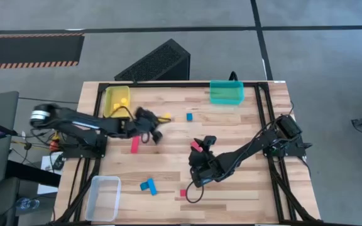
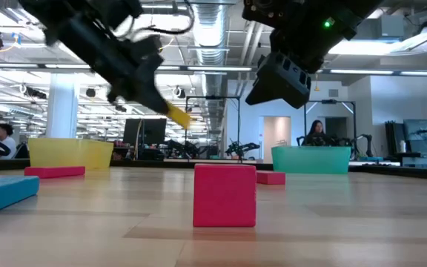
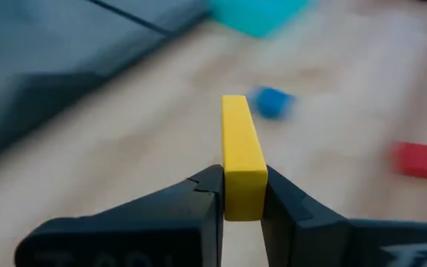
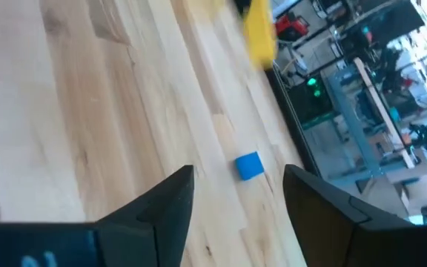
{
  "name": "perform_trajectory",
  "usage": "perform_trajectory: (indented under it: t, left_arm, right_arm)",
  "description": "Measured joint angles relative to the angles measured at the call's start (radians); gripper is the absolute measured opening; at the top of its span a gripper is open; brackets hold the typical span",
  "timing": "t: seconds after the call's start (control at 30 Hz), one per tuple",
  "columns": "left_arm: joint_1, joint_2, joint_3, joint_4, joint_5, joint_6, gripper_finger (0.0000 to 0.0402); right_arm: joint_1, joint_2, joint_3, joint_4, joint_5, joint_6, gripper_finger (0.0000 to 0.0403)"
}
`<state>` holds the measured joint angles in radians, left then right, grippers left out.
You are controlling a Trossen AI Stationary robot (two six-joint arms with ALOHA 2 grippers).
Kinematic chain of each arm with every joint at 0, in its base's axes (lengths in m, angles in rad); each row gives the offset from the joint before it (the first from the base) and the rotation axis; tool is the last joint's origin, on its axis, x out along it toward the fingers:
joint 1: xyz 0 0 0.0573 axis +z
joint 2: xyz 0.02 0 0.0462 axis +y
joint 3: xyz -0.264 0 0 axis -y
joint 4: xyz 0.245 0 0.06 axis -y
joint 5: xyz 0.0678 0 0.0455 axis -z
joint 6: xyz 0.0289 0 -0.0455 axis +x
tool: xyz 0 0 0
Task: Sort & place blocks by color
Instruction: Put the yellow block into the yellow bin
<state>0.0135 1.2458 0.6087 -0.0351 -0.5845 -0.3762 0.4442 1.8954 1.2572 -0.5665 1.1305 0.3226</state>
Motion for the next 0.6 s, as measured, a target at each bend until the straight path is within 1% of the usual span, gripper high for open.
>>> perform_trajectory:
  t: [0.07, 0.13, 0.17, 0.23, 0.27, 0.33, 0.47, 0.6]
  left_arm:
    - [0.000, -0.108, 0.003, -0.169, -0.149, -0.030, 0.0033]
    - [0.010, -0.192, 0.002, -0.384, -0.291, -0.135, 0.0033]
    - [0.021, -0.229, 0.001, -0.486, -0.345, -0.205, 0.0031]
    - [0.052, -0.292, -0.004, -0.648, -0.410, -0.366, 0.0028]
    - [0.074, -0.315, -0.014, -0.695, -0.415, -0.422, 0.0028]
    - [0.121, -0.335, -0.042, -0.744, -0.399, -0.474, 0.0028]
    - [0.219, -0.336, -0.096, -0.739, -0.334, -0.483, 0.0041]
    - [0.296, -0.312, -0.108, -0.740, -0.306, -0.470, 0.0054]
  right_arm:
    - [-0.002, 0.000, 0.000, -0.010, 0.000, 0.026, 0.0230]
    - [-0.003, 0.000, 0.000, -0.004, -0.002, 0.029, 0.0227]
    - [-0.003, 0.000, 0.000, -0.003, -0.002, 0.029, 0.0225]
    - [-0.008, 0.000, 0.000, -0.001, -0.004, 0.029, 0.0222]
    - [-0.009, 0.000, 0.000, -0.001, -0.004, 0.029, 0.0221]
    - [-0.015, 0.000, -0.001, -0.001, -0.004, 0.028, 0.0220]
    - [-0.022, 0.000, -0.001, 0.002, -0.006, 0.039, 0.0219]
    - [-0.021, 0.000, -0.001, -0.003, -0.008, 0.062, 0.0219]
